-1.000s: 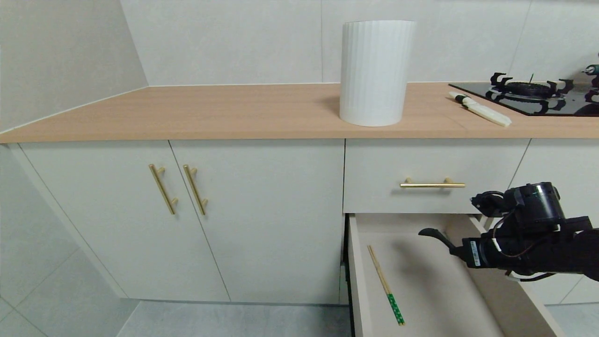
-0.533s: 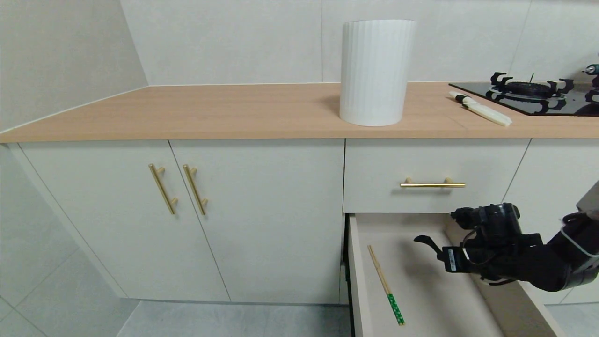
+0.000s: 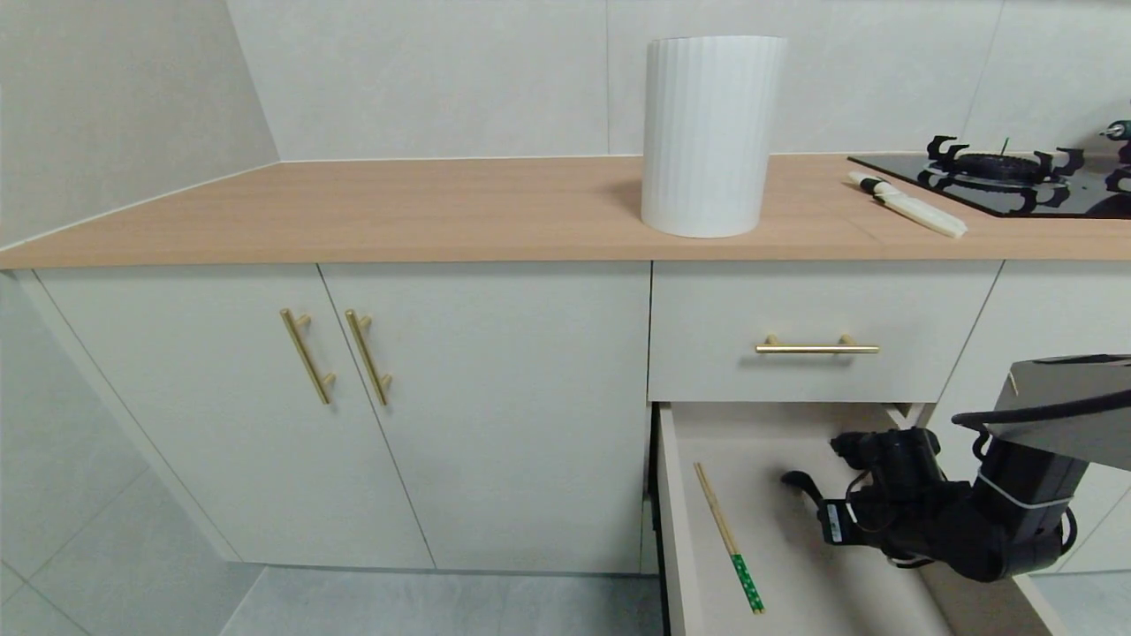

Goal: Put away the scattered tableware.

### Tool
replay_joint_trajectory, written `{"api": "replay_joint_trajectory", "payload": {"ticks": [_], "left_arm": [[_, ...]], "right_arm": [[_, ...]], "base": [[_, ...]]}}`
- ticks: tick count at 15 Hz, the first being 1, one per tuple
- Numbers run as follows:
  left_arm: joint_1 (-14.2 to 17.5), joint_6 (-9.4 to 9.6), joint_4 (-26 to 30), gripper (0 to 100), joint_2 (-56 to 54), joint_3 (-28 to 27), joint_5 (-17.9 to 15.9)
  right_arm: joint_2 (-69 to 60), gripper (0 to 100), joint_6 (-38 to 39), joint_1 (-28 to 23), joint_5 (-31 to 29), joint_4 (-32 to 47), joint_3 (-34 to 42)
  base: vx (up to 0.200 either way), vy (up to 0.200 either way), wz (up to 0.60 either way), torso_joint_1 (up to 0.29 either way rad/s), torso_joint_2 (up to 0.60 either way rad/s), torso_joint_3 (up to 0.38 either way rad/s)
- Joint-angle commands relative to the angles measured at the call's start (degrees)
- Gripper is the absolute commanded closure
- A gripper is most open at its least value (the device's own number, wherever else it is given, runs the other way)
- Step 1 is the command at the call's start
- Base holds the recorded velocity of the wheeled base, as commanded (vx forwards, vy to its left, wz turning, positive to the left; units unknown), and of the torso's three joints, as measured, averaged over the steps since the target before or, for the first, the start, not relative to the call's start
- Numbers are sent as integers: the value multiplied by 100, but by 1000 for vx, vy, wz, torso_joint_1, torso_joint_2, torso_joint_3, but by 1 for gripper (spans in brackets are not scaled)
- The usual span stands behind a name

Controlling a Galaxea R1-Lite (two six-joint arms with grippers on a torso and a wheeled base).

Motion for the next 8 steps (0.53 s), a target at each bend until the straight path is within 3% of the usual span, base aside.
{"api": "replay_joint_trajectory", "payload": {"ticks": [1, 8], "left_arm": [[0, -3, 0, 0, 0, 1, -2], [0, 6, 0, 0, 0, 1, 7]], "right_arm": [[197, 100, -3, 4, -6, -2, -5], [250, 100, 14, 4, -129, -11, -40]], "base": [[0, 0, 0, 0, 0, 0], [0, 0, 0, 0, 0, 0]]}}
